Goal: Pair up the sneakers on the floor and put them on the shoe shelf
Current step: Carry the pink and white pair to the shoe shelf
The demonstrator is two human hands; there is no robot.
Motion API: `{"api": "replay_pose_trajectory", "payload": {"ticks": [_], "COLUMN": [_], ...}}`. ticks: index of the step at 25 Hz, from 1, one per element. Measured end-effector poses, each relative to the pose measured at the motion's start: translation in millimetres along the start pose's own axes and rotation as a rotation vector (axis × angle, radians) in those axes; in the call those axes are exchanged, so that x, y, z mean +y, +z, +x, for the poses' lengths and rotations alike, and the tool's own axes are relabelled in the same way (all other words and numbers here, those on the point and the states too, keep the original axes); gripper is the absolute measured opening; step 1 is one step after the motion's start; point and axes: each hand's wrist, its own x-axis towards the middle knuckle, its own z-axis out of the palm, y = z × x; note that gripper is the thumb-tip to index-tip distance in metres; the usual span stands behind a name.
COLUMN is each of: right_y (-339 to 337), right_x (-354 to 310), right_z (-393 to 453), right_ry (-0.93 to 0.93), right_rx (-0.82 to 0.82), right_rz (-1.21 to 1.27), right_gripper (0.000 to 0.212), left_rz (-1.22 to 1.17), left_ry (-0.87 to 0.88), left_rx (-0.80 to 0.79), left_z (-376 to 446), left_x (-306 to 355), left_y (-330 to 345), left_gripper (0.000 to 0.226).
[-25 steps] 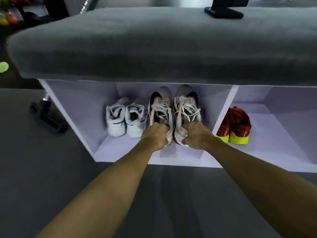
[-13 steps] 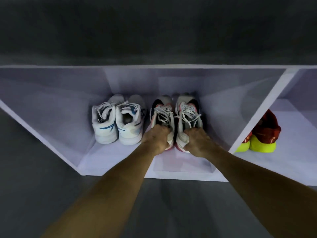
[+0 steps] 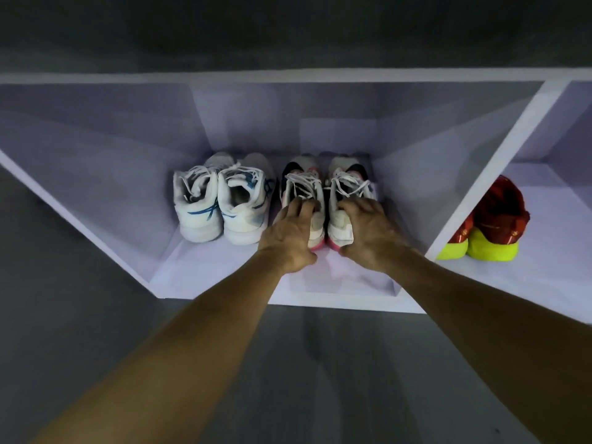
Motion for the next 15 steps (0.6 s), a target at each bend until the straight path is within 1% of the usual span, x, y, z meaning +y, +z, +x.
{"api": "replay_pose_trajectory", "payload": {"ticks": [2, 4, 6, 9, 12, 15], "right_y": [0.8, -3.7, -16.3, -49.1, -98.2, -172.8], "right_x": [0.3, -3.3, -12.8, -35.7, -63.8, -102.7], "right_z": [-20.2, -39.0, -60.8, -97.6, -139.8, -196.3], "right_ry": [-0.015, -0.024, 0.004, 0.053, 0.096, 0.136], "right_rx": [-0.024, -0.043, -0.097, -0.176, -0.252, -0.357], "right_rz": [-0.026, -0.049, -0.035, 0.021, 0.069, 0.064], "right_gripper": [0.094, 0.1, 0.1, 0.096, 0.092, 0.086], "left_rz": [0.007, 0.001, 0.003, 0.009, 0.018, 0.01], "left_ry": [-0.002, -0.03, -0.063, -0.065, -0.091, -0.107], "left_rx": [-0.022, -0.089, -0.17, -0.246, -0.353, -0.455], "left_z": [-16.4, -35.8, -60.3, -102.0, -147.7, -207.2], "left_x": [2.9, 8.2, 16.8, 32.8, 48.1, 70.3], "left_y": [-1.6, -9.9, -24.1, -61.8, -112.5, -191.0], "left_gripper": [0.113, 0.121, 0.117, 0.106, 0.101, 0.099]}}
